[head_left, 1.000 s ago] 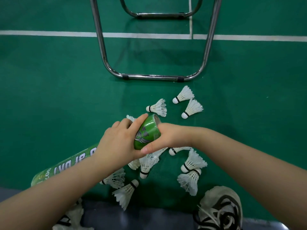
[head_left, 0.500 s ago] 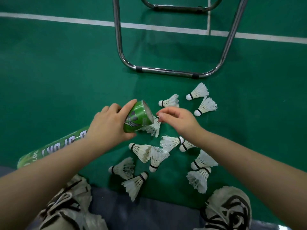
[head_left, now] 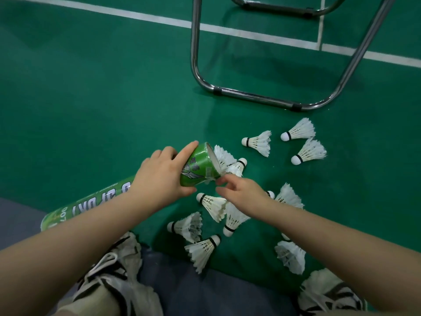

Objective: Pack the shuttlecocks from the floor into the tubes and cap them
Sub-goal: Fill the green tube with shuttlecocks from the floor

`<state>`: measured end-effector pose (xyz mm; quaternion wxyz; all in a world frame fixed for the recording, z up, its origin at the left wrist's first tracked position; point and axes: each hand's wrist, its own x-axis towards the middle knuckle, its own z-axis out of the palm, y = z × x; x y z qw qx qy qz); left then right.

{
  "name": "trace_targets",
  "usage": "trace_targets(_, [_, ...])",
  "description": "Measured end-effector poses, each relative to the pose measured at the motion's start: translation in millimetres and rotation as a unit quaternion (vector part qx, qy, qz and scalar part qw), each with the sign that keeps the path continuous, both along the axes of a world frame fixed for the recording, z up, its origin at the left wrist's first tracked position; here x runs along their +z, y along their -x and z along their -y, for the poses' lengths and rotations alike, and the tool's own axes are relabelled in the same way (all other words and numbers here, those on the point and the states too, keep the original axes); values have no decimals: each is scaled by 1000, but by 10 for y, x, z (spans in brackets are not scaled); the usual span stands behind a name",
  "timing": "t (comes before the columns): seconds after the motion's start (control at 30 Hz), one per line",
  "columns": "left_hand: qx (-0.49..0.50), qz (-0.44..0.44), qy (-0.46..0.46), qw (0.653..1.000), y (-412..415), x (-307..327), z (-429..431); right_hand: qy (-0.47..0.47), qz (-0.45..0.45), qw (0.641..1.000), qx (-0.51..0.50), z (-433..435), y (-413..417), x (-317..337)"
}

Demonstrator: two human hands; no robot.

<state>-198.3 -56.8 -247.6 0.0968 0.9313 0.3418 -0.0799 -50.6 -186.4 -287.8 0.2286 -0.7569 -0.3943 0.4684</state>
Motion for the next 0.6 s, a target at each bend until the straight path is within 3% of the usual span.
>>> trace_targets(0.3, [-8,4,3,1000,95,-86,41,157,-20,986,45,15,144,-246])
trace_targets(0.47, [-28,-13,3,1000,140,-179,120,150,-144,975,-75,-93,193,-246])
trace_targets(0.6, [-12,-15,13,1000,175,-203,75,83,-156,977,-122,-140,161,-179])
